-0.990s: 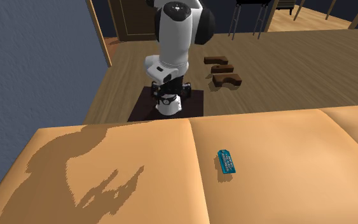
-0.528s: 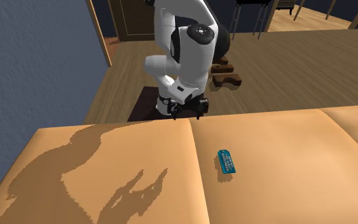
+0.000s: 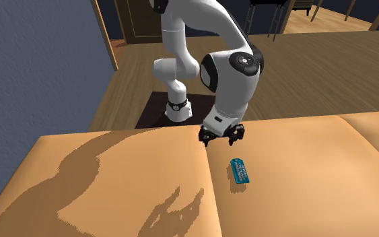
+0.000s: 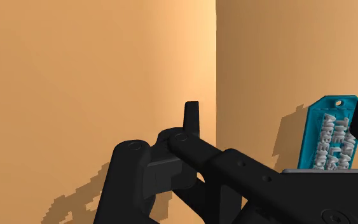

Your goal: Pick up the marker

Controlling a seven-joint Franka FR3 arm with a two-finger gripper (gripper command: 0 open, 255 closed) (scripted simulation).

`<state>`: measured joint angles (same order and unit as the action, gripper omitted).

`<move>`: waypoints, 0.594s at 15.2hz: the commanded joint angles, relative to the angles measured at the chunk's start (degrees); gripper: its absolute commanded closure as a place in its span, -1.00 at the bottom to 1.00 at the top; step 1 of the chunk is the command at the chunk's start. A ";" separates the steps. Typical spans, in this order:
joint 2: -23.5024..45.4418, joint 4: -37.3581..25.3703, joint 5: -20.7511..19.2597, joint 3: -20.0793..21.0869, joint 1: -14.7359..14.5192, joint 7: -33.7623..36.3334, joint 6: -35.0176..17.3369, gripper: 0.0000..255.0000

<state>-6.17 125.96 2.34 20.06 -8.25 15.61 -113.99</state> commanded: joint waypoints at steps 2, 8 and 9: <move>6.11 -4.03 -1.40 1.67 -1.09 3.35 -2.40 -1.00; 17.12 -13.10 -5.13 3.16 -3.73 8.70 -4.63 -1.00; 17.48 -12.74 -5.29 3.10 -3.80 8.80 -5.32 -1.00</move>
<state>10.26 113.65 -2.55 23.13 -11.79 23.93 -118.69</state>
